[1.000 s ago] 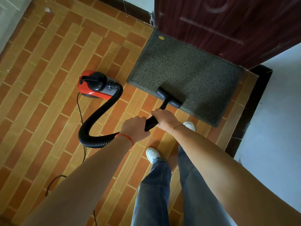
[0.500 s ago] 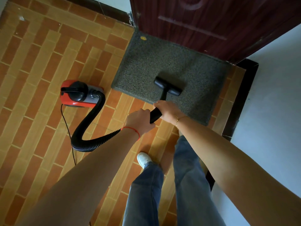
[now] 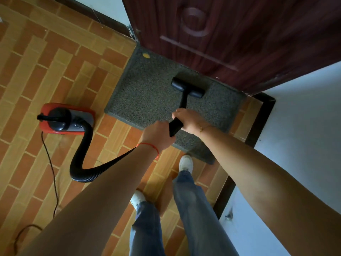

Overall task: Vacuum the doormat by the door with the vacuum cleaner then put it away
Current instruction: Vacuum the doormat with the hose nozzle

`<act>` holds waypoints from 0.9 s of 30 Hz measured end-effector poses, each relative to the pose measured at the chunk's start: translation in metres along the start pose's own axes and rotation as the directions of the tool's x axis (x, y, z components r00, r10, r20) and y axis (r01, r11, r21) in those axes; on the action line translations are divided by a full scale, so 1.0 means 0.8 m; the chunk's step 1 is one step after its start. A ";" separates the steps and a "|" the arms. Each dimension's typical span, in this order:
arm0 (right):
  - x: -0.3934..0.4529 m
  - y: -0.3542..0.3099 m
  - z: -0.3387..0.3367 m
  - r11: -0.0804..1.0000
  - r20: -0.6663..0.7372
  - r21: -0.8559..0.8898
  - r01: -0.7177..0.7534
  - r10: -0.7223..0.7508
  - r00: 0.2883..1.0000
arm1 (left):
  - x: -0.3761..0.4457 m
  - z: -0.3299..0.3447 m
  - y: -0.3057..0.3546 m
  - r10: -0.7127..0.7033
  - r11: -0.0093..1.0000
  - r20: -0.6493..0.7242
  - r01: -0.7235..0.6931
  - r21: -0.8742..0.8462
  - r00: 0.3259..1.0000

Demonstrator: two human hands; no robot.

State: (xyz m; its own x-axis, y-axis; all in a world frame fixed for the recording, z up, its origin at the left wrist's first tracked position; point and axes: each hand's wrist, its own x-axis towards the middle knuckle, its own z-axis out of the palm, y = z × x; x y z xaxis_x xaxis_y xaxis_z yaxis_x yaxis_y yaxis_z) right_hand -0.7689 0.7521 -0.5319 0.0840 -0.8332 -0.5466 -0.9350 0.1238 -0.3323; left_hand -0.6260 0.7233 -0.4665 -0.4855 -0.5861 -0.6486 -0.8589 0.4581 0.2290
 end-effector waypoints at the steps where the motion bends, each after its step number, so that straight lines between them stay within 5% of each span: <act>1: 0.003 0.011 -0.009 1.000 0.004 -0.008 0.006 -0.006 1.000 | 0.009 -0.005 0.009 -0.008 1.000 -0.002 0.008 0.000 1.000; 14: 0.025 0.100 -0.065 1.000 0.004 -0.006 0.029 -0.029 1.000 | 0.075 -0.042 0.079 0.006 1.000 -0.048 -0.006 -0.007 0.999; 27: -0.012 0.066 -0.038 0.999 0.009 -0.005 0.049 -0.049 0.999 | 0.027 -0.028 0.058 0.077 0.996 -0.042 -0.075 0.045 0.996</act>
State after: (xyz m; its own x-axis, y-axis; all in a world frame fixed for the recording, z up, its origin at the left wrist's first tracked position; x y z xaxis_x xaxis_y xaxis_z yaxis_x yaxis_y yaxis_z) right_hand -0.8295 0.7500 -0.5206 0.1326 -0.8336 -0.5363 -0.9316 0.0799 -0.3545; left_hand -0.6802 0.7172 -0.4538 -0.5563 -0.5768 -0.5982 -0.8120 0.5302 0.2439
